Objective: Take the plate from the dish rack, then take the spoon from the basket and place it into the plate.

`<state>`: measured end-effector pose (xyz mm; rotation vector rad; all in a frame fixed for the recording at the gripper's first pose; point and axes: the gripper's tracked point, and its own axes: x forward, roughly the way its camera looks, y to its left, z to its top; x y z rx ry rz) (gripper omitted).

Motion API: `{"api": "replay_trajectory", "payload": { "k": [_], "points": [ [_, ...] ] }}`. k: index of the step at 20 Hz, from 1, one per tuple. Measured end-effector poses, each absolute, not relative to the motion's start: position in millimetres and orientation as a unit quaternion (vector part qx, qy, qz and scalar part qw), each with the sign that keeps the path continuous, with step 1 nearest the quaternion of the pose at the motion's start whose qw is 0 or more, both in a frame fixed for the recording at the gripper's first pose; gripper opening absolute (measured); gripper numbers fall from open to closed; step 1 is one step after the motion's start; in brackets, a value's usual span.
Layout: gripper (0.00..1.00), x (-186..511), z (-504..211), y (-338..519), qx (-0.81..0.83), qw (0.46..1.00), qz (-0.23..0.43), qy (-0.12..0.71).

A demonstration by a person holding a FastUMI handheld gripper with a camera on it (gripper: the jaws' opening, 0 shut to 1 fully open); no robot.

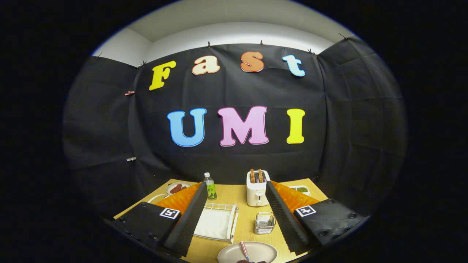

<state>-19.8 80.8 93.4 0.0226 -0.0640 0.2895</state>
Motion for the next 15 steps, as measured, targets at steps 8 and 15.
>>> {"api": "replay_trajectory", "payload": {
  "k": [8, 15],
  "points": [
    [0.99, -56, 66, 90, 0.053, 0.991, 0.12, -0.016],
    [0.98, -64, 42, 97, 0.013, 0.996, 0.089, -0.016]
  ]
}}
